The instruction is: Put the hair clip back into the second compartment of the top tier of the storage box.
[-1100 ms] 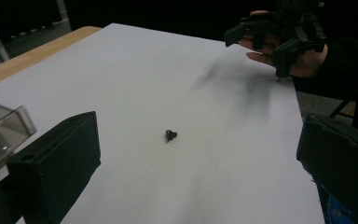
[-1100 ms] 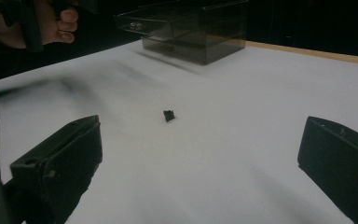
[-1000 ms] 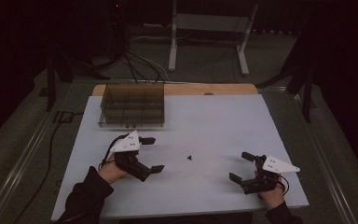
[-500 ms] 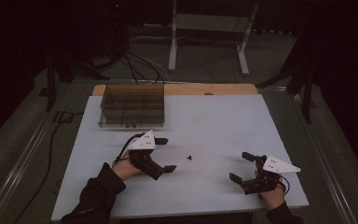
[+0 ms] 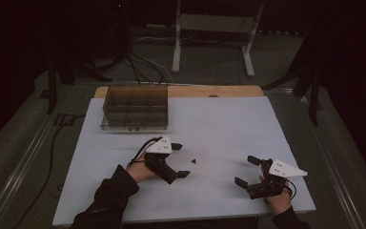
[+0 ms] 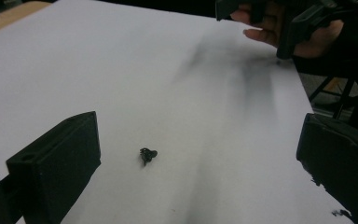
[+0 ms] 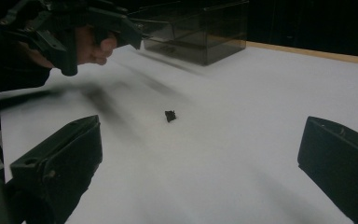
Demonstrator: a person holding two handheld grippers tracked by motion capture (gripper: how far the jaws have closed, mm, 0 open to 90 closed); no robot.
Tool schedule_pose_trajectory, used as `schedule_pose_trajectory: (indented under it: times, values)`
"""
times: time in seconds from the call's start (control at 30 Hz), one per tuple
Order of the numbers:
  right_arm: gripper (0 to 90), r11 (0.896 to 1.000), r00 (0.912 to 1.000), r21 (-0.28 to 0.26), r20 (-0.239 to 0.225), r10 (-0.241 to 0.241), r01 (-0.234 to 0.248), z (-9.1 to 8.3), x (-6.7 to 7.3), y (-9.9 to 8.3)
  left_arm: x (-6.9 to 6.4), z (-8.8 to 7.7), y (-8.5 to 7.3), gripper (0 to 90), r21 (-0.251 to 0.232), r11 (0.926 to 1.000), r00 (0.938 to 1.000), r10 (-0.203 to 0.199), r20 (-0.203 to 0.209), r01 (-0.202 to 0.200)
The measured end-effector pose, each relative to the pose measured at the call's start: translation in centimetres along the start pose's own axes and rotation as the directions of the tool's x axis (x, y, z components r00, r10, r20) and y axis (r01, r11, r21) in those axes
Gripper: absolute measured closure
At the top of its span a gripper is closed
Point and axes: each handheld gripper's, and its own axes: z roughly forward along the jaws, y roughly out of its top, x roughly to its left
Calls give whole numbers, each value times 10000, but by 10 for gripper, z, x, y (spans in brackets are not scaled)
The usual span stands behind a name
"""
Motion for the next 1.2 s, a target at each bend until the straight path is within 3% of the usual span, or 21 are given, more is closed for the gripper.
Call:
schedule_pose_trajectory:
  times: [0.23, 0.33, 0.63, 0.73, 0.9, 1.1, 1.2]
  values:
    - [0, 10000, 10000, 12, -8, 8, -8, -1, 0, 0, 1, 15, -2, 6, 328, 9991, 9986, 246, 462, -261]
    - [0, 10000, 10000, 19, -16, 27, -27, 0, 0, 0, 2, 21, -2, 6, 496, 9982, 9984, 324, 453, -347]
    - [0, 10000, 10000, 21, 25, 20, -20, -1, 0, 0, 8, 37, -3, 23, 1308, 9913, 9981, 37, 618, -118]
    - [0, 10000, 10000, 39, 21, 38, -38, -1, 0, 0, 12, 41, -5, 42, 1609, 9869, 9985, 29, 547, -117]
    - [0, 10000, 10000, 24, 49, 22, -23, -1, 0, 0, 17, 49, -9, 82, 2328, 9718, 9993, 350, 137, -373]
    - [0, 10000, 10000, 34, 28, 33, -33, -1, 1, 0, 21, 53, -11, 171, 2525, 9665, 9988, 490, -53, -461]
    - [0, 10000, 10000, 34, 22, 44, -44, -2, 1, 0, 22, 55, -11, 250, 2455, 9680, 9983, 568, -103, -525]
